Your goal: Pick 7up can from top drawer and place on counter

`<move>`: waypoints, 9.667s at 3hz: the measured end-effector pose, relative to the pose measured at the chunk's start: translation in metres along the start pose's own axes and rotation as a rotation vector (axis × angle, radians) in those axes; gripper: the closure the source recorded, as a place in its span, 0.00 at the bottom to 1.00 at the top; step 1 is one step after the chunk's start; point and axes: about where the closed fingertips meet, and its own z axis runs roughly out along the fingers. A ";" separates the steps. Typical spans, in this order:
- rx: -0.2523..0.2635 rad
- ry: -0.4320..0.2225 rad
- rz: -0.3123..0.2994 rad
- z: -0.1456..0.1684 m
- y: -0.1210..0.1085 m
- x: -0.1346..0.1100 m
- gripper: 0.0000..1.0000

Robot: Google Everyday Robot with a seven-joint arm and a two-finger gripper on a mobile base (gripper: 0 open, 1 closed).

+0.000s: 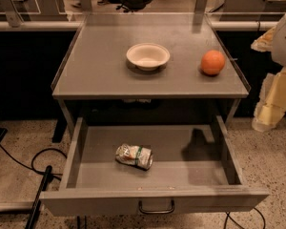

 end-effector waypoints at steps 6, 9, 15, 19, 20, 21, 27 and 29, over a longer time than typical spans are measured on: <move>-0.006 -0.006 0.148 0.082 0.028 -0.070 0.00; -0.043 -0.095 0.145 0.162 0.044 -0.137 0.00; -0.125 -0.178 0.123 0.304 0.092 -0.174 0.00; -0.119 -0.133 0.142 0.373 0.087 -0.167 0.00; -0.131 -0.102 0.159 0.395 0.086 -0.157 0.00; -0.134 -0.095 0.160 0.400 0.087 -0.157 0.00; -0.108 -0.114 0.182 0.345 0.071 -0.170 1.00; -0.042 -0.139 0.157 0.259 0.038 -0.187 1.00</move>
Offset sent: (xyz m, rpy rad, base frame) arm 0.0058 0.0165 -0.0245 0.0051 -0.0015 -0.0321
